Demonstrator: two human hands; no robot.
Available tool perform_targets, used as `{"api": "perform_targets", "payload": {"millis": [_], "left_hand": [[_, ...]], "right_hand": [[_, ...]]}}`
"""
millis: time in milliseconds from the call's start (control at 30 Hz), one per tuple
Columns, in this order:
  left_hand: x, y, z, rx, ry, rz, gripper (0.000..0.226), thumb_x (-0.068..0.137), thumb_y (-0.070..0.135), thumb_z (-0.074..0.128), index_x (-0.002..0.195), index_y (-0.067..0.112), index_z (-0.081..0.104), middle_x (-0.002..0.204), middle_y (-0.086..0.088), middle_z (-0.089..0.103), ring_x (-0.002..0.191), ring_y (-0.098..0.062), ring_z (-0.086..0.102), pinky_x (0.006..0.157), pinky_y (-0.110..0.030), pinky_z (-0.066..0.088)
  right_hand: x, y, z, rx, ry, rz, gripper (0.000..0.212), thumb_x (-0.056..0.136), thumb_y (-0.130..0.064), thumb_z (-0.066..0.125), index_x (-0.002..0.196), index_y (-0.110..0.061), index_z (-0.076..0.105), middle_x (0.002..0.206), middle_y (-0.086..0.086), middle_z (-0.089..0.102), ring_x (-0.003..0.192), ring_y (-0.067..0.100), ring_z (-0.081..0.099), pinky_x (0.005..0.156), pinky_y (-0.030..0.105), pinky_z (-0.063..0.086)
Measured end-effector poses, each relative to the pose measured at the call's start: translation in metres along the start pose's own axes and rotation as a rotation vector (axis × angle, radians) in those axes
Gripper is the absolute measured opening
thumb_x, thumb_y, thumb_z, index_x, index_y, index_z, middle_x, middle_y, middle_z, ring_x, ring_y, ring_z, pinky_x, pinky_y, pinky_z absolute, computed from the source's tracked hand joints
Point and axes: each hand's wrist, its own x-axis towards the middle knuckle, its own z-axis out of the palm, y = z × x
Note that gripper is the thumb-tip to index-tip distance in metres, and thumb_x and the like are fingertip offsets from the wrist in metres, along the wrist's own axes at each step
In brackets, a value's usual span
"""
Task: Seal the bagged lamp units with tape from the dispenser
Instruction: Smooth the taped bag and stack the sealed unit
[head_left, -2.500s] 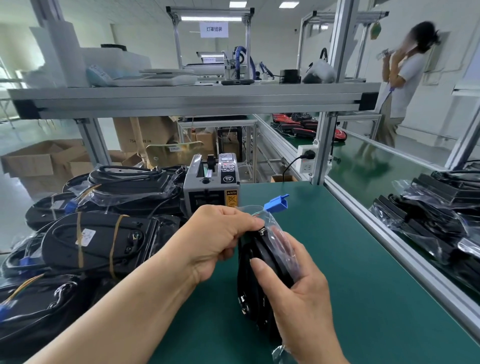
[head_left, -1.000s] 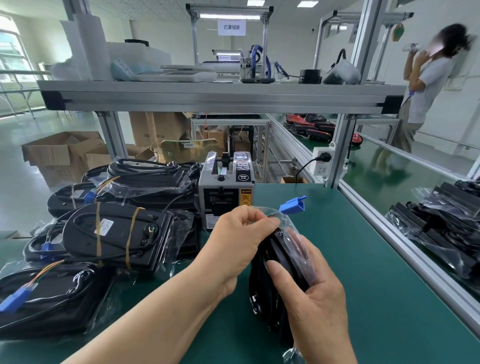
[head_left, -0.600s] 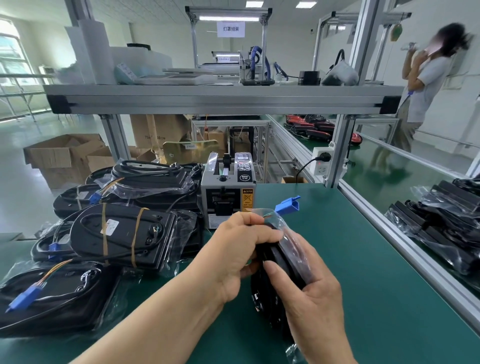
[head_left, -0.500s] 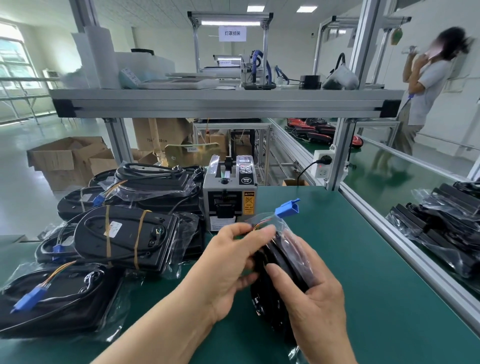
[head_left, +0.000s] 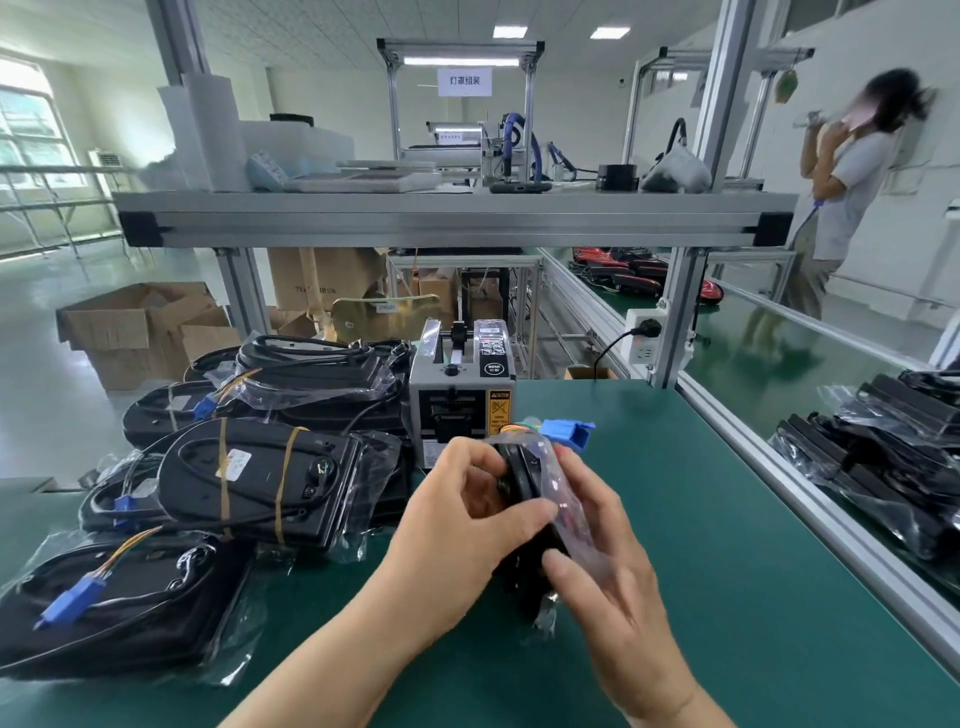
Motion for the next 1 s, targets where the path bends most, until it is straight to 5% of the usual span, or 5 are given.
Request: {"api": "perform_targets", "payload": {"millis": [267,433,667,800,1000], "left_hand": [[-0.038,-0.048,0.017,0.179,-0.086,0.208,0.03,0.07,0.023,0.074,0.09,0.032,0.053,0.092,-0.002,0.064,0.082,-0.024,0.066,0.076,-0.047,0.055],[-0.046,-0.069,0.023,0.318,-0.025,0.314,0.031,0.067,0.025,0.075,0.084,0.029,0.05,0.088,0.009,0.052,0.076,-0.013,0.053,0.067,-0.02,0.046],[-0.058,-0.086,0.024,0.516,-0.104,0.388,0.042,0.066,0.009,0.074,0.095,0.025,0.05,0.102,0.013,0.047,0.076,-0.013,0.053,0.064,-0.033,0.048],[-0.06,-0.085,0.028,0.554,-0.116,0.419,0.044,0.065,0.007,0.067,0.095,0.028,0.043,0.103,0.014,0.043,0.07,-0.016,0.052,0.057,-0.035,0.049],[-0.058,-0.082,0.017,0.535,-0.182,0.445,0.047,0.066,0.004,0.068,0.096,0.029,0.042,0.104,0.019,0.04,0.072,-0.005,0.044,0.059,-0.016,0.041]], "right_hand": [[-0.028,-0.026,-0.003,-0.393,0.072,-0.046,0.057,0.074,-0.017,0.069,0.129,-0.027,0.053,0.134,-0.012,0.057,0.124,0.011,0.055,0.096,0.019,0.048],[-0.053,-0.016,-0.005,-0.359,-0.059,0.056,0.078,0.063,-0.003,0.061,0.137,-0.027,0.051,0.145,-0.018,0.048,0.134,-0.003,0.044,0.103,0.011,0.039],[-0.03,-0.023,-0.013,-0.075,0.088,0.598,0.066,0.072,-0.062,0.071,0.13,-0.034,0.058,0.126,-0.022,0.063,0.12,-0.002,0.056,0.106,0.027,0.042],[-0.02,-0.022,0.007,-0.062,0.074,0.582,0.014,0.092,-0.034,0.064,0.105,-0.038,0.067,0.1,-0.002,0.073,0.096,0.02,0.067,0.092,0.039,0.056],[-0.022,-0.016,0.005,0.03,-0.015,0.587,0.039,0.091,-0.026,0.038,0.12,-0.035,0.063,0.11,-0.001,0.071,0.109,0.023,0.063,0.101,0.047,0.048]]}}
